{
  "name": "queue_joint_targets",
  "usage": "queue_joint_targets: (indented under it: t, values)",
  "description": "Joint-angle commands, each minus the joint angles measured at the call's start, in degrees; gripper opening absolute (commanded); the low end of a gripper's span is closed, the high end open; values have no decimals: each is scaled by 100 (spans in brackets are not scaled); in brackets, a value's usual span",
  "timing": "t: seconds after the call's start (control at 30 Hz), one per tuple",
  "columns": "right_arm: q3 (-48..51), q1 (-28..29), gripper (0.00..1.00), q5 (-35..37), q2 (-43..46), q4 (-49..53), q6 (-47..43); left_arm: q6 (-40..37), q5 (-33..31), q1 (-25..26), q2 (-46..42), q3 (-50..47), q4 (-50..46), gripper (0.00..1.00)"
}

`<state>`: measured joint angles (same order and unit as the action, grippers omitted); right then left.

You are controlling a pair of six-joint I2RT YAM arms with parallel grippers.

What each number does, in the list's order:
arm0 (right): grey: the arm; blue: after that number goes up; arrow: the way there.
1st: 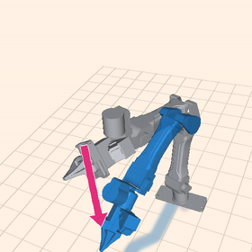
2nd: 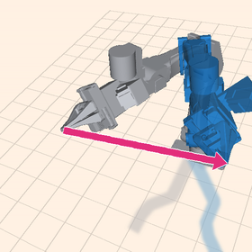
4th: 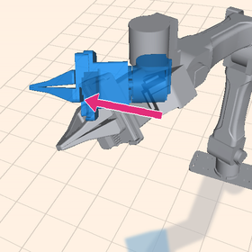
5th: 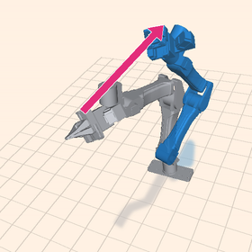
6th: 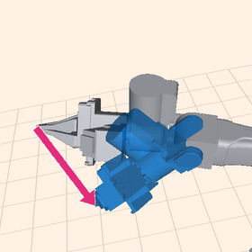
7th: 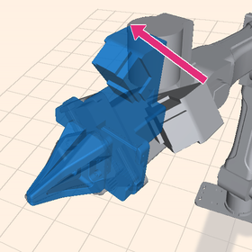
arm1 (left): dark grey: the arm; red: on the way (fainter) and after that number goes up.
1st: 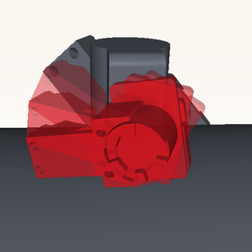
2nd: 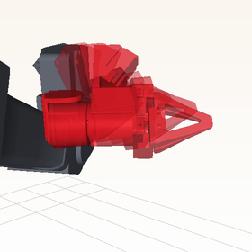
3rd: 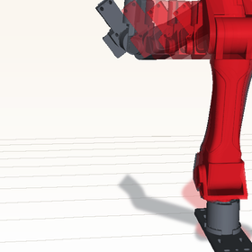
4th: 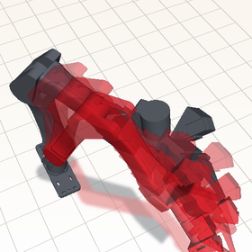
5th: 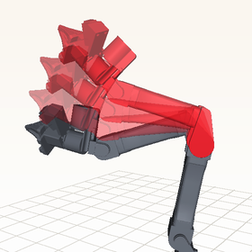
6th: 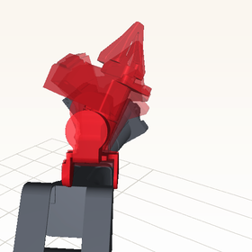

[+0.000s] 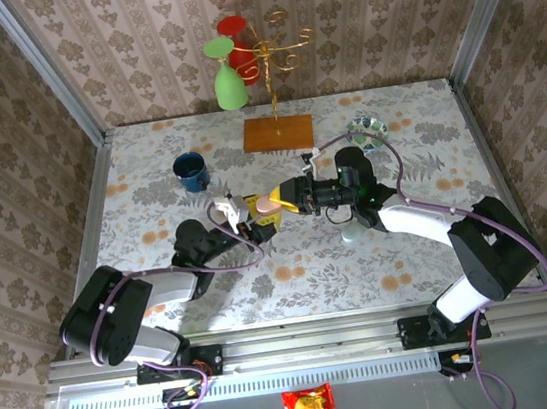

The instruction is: Insert the wireless bluetooth earbuds into the charging case

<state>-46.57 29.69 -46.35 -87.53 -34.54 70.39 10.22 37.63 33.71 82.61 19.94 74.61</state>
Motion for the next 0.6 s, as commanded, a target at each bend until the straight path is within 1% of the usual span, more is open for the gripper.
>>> queue_joint_targets:
  t: [0.0,0.03,0.1,0.17,0.27,0.4,0.43,0.5,0.57]
  values:
    - [64,-81,16,85,-103,-386,194,-143,25,21,88,71,-35,61]
    - [94,-117,17,119,-131,-386,194,-150,24,13,106,71,-34,68]
    - [145,-196,17,169,-205,-386,188,-182,36,8,100,58,-34,77]
    - [180,-290,17,175,-311,-403,98,-189,9,-29,80,4,-34,89]
    - [228,-456,17,161,-570,-420,-18,-284,-36,-180,127,-130,-39,100]
    - [250,-642,17,196,-950,-352,-263,-573,25,-399,132,-421,-47,100]
    - [222,-680,19,188,-1039,-212,-461,-663,63,-441,100,-509,-61,100]
    - [104,-719,19,274,-1157,285,-956,-802,72,-479,33,-680,-103,100]
    - [-88,-718,20,545,-1273,1029,-1615,-898,77,-480,18,-770,-243,100]
